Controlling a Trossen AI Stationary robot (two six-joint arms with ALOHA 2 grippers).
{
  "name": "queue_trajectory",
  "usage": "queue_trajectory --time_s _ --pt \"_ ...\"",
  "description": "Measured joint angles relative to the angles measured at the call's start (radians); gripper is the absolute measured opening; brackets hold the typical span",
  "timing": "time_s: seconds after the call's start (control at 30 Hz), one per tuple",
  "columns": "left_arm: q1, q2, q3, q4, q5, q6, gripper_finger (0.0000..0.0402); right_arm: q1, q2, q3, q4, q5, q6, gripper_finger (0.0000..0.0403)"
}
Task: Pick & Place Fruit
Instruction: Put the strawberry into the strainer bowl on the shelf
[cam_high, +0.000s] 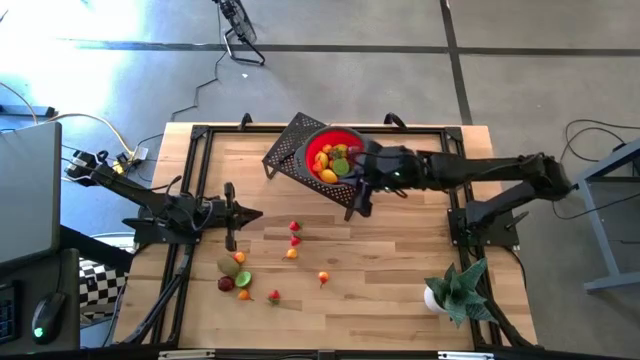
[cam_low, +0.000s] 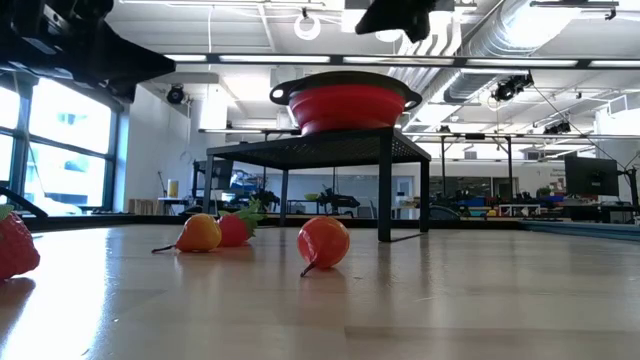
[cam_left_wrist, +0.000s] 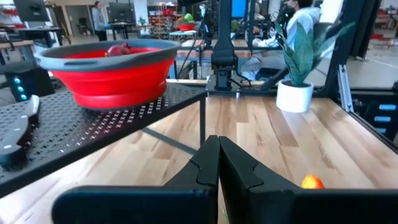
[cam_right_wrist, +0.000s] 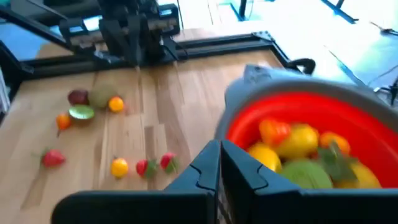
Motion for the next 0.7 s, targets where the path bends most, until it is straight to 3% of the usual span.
queue_trajectory --time_s 0.27,0.7 --pt "0.000 0.001 0.000 -0.009 0.017 0.001 0.0000 0.040 -0.178 -0.240 0.260 0.075 -0.001 0.0008" --pt "0.000 0.001 0.000 -0.005 0.086 0.000 0.0000 0.097 -0.348 -0.626 0.762 0.071 -0.009 0.0008"
